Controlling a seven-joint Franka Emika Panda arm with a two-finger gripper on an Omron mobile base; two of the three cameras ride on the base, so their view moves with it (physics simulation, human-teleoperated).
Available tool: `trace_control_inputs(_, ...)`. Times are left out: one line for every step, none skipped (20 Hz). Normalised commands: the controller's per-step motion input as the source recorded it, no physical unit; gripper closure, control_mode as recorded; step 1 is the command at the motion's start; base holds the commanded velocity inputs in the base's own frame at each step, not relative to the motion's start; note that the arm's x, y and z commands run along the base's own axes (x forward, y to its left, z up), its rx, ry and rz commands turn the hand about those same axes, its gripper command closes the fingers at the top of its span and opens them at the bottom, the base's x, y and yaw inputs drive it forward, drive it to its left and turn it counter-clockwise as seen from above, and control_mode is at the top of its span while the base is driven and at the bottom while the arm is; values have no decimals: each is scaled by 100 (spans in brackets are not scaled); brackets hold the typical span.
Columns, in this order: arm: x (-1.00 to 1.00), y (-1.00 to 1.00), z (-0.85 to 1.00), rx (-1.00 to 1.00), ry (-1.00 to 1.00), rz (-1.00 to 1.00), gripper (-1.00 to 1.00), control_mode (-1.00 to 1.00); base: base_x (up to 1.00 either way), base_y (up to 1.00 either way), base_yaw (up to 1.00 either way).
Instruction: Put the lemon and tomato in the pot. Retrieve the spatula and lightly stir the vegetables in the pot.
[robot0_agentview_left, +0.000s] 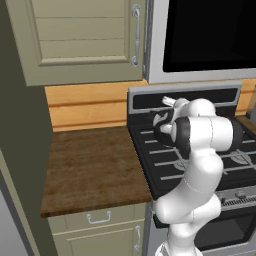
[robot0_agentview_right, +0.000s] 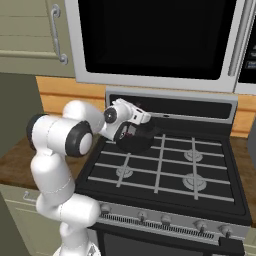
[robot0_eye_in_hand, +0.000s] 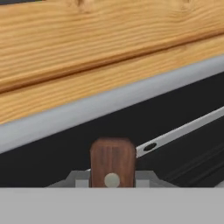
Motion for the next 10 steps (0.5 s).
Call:
trace_control_inputs(-7,26,42,-1,0,0,100,-100,0,0,0)
trace_control_inputs(-11,18,48,-2,0,0,100,-100,0,0,0)
trace_control_inputs(-16,18,51,-3,0,0,100,-100,0,0,0)
trace_control_inputs(-15,14,59,-5,0,0,100,-100,0,0,0)
trace_control_inputs(-26,10,56,-9,0,0,100,-100,0,0,0)
trace_control_inputs(-34,1,46,-13,0,-2,100,-100,0,0,0)
trace_control_inputs(-41,0,36,-15,0,-2,100,-100,0,0,0)
trace_control_inputs(-54,0,24,-17,0,-3,100,-100,0,0,0)
trace_control_inputs(-54,0,18,-17,0,-3,100,-100,0,0,0)
trace_control_inputs(-56,0,4,-16,0,-4,100,-100,0,0,0)
